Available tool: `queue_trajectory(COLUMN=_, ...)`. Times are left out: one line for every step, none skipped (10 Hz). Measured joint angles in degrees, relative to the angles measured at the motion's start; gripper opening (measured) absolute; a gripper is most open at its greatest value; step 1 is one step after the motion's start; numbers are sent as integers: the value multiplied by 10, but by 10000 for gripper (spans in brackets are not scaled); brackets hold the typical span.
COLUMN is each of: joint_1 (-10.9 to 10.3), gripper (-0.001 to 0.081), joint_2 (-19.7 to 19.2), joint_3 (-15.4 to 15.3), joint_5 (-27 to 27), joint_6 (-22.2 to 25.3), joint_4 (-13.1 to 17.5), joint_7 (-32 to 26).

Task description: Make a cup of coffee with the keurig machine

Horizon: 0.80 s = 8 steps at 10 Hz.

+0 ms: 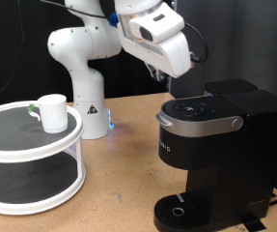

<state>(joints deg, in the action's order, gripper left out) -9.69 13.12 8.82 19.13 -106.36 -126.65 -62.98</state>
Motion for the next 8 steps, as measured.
queue_trajectory(joint_1=3, gripper=2, joint_2=1, joint_3=7, joint_5=-2, joint_6=22, joint_4=4, joint_7=-11)
queue_trajectory(joint_1=3, gripper=2, joint_2=2, joint_3=10, joint_5=-2, joint_6=29, joint_4=5, joint_7=-14)
queue_trajectory(joint_1=3, gripper=2, joint_2=2, joint_3=10, joint_5=-2, joint_6=28, joint_4=5, joint_7=-14)
queue_trajectory(joint_1=3, gripper=2, joint_2=4, joint_3=11, joint_5=20, joint_6=5, joint_4=-3, joint_7=-12)
queue_trajectory(joint_1=4, gripper=2, joint_2=11, joint_3=13, joint_5=59, joint_6=-34, joint_4=-20, joint_7=2)
queue_trajectory(joint_1=7, gripper=2, joint_2=24, joint_3=16, joint_5=94, joint_6=-59, joint_4=-40, joint_7=16)
queue_trajectory(joint_1=13, gripper=2, joint_2=40, joint_3=21, joint_5=114, joint_6=-66, joint_4=-56, joint_7=37)
queue_trajectory(joint_1=19, gripper=2, joint_2=53, joint_3=31, joint_5=105, joint_6=-15, joint_4=-59, joint_7=39)
